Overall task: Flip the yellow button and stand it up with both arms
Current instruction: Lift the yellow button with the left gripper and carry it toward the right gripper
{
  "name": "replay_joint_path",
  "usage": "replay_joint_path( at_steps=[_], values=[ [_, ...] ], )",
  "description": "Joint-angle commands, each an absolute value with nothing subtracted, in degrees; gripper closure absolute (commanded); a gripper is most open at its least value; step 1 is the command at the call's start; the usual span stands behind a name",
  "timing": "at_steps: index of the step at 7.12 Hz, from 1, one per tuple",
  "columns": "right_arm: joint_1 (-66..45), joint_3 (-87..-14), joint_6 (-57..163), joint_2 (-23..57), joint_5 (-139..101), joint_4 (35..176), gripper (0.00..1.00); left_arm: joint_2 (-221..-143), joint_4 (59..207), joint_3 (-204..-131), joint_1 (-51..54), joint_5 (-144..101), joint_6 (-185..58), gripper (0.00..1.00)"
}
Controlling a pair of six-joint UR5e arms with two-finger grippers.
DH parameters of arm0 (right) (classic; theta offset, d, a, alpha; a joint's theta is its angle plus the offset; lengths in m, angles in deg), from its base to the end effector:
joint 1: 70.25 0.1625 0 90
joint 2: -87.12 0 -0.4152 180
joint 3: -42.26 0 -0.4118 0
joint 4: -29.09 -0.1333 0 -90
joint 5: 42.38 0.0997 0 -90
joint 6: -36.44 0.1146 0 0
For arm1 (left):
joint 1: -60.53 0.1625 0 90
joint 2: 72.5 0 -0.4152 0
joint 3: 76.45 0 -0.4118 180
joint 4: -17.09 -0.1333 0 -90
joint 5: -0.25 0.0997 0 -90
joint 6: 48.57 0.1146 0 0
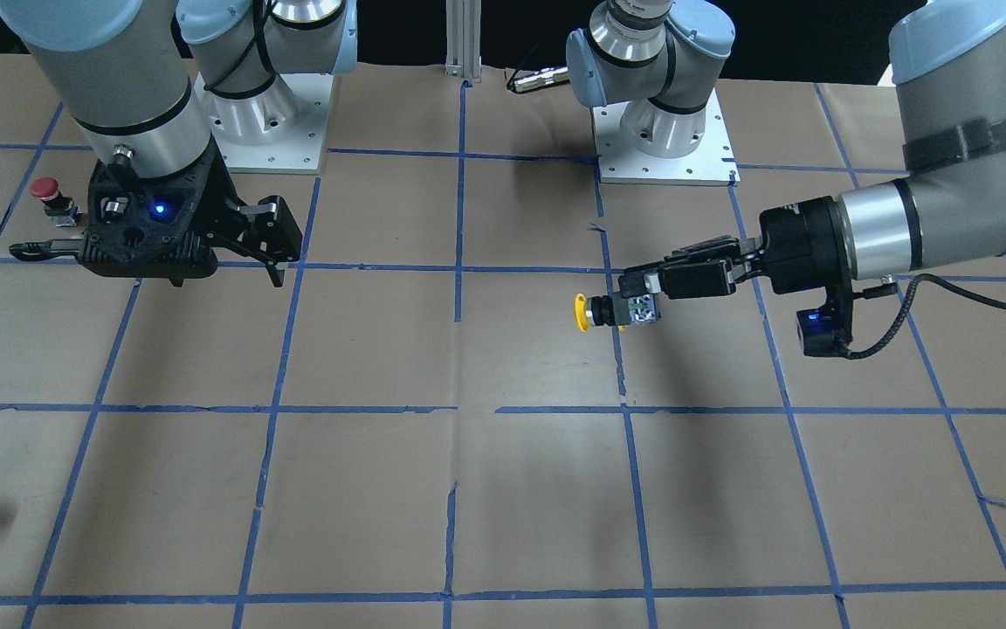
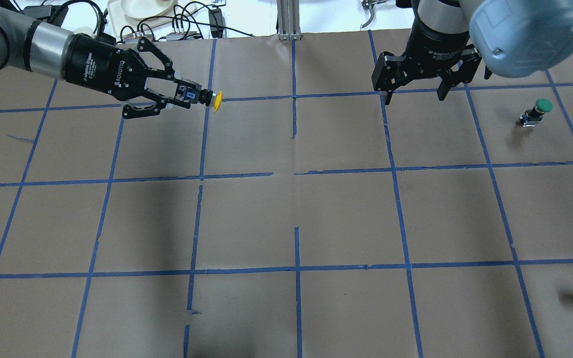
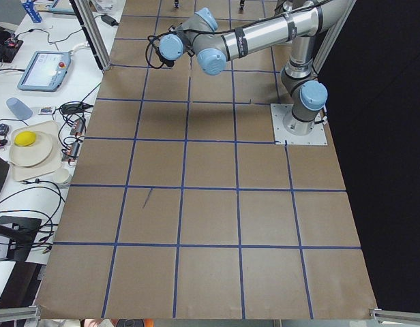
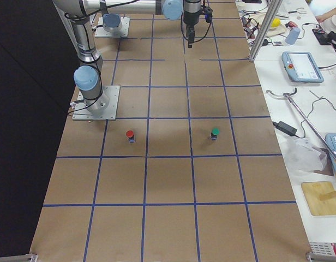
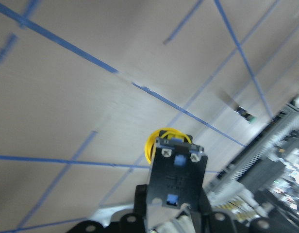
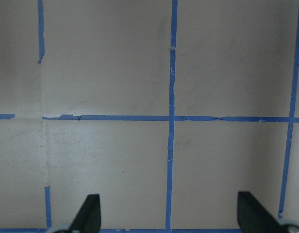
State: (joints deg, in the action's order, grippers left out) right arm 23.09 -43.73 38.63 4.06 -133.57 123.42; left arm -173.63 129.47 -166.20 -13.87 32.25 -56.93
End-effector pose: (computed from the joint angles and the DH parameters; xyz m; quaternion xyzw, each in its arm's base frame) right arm 0.1636 -0.5553 0.4415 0.0099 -0.9998 0.0127 0.0098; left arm -0.0782 -0.5769 0.3867 0.3097 -0.7910 -0.2205 0.4794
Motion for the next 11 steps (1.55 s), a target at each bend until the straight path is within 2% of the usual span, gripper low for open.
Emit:
replay_joint_path(
  at_steps=[1, 5, 8, 11],
  values=[
    [20.3, -43.0, 39.1, 3.8, -133.2, 123.1, 0.00, -173.1, 132.6, -166.3, -17.1, 20.9, -59.2, 1.00],
    [5.2, -43.3, 39.0, 1.9, -104.5, 116.2, 0.00, -173.2, 132.6, -168.5, -23.3, 7.3, -61.3, 1.00],
    [4.0, -44.1, 40.2, 2.0, -70.6, 98.6, 0.00, -173.4, 132.1, -169.7, -25.7, 2.2, -61.5, 1.00],
    [7.1, -46.7, 43.7, 2.7, -55.5, 96.9, 0.00, -173.1, 132.1, -170.8, -27.4, -1.9, -61.7, 1.00]
  ],
)
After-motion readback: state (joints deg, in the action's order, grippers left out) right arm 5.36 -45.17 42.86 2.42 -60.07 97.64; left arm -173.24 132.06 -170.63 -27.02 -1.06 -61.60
